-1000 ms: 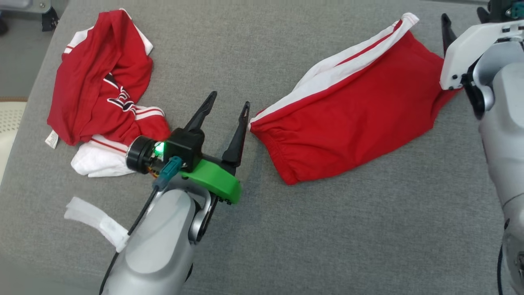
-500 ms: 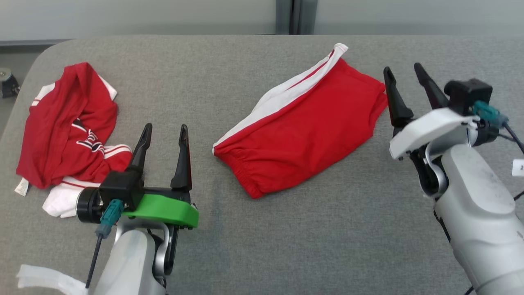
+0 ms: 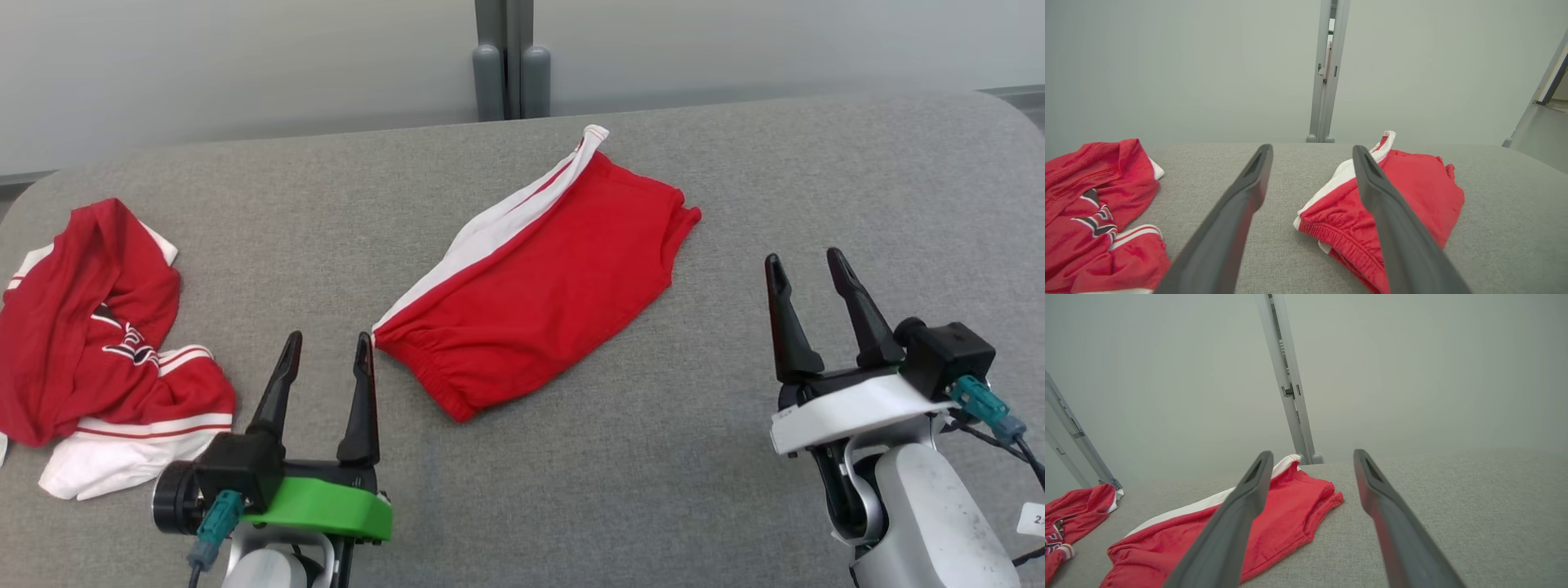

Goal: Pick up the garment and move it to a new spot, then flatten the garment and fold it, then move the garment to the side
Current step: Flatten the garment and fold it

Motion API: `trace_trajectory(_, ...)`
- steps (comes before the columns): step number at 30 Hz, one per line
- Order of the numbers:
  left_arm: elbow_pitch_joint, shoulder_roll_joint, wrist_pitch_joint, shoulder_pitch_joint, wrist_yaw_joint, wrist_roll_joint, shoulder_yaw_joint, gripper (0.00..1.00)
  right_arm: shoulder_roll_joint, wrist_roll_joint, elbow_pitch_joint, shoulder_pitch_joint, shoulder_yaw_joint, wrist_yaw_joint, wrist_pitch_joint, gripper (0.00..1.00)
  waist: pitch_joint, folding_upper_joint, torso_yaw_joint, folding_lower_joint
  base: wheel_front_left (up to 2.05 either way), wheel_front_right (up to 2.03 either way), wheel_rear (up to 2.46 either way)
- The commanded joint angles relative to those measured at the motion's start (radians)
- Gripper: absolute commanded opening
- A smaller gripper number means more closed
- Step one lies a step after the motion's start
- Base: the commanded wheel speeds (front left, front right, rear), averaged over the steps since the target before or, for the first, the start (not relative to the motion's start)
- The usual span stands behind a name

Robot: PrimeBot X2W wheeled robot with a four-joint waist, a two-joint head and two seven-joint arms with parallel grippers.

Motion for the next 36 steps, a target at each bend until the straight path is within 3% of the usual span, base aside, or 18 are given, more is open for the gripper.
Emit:
trace_trajectory(1,-0.011,0.001,-0.003,0.026,0.005,0.006,-0.006,1.00,0.007,-0.007,-0.014,0.021,-0.011,-0.002,-0.003,1.00,-0.009,0.0000,-0.014,0.0000,0.00,0.00,0.00)
trace_trajectory(13,-0.012,0.001,-0.003,0.046,0.027,0.018,-0.045,1.00,0.031,-0.035,-0.016,0.047,-0.032,-0.002,-0.003,1.00,0.000,0.0000,-0.012,0.0000,0.00,0.00,0.00)
trace_trajectory(20,0.000,0.001,-0.003,0.015,0.018,0.021,-0.069,1.00,0.034,-0.008,0.067,0.007,-0.046,-0.002,-0.003,1.00,0.042,0.0000,0.025,0.0000,0.00,0.00,0.00)
trace_trajectory(23,0.000,0.001,-0.003,-0.001,0.017,0.016,-0.083,1.00,0.038,0.067,0.124,-0.039,-0.059,-0.002,0.027,1.00,0.074,0.0000,0.050,0.0000,0.00,0.00,0.00)
trace_trajectory(31,-0.002,0.001,-0.003,-0.058,0.023,-0.012,-0.145,1.00,0.044,0.444,0.275,-0.186,-0.145,-0.001,0.249,1.00,0.157,0.0000,0.150,0.0000,0.00,0.00,0.00)
trace_trajectory(36,0.025,0.001,-0.003,-0.075,0.028,-0.035,-0.183,1.00,0.037,0.566,0.360,-0.273,-0.207,-0.001,0.369,1.00,0.190,0.0000,0.218,0.0000,0.00,0.00,0.00)
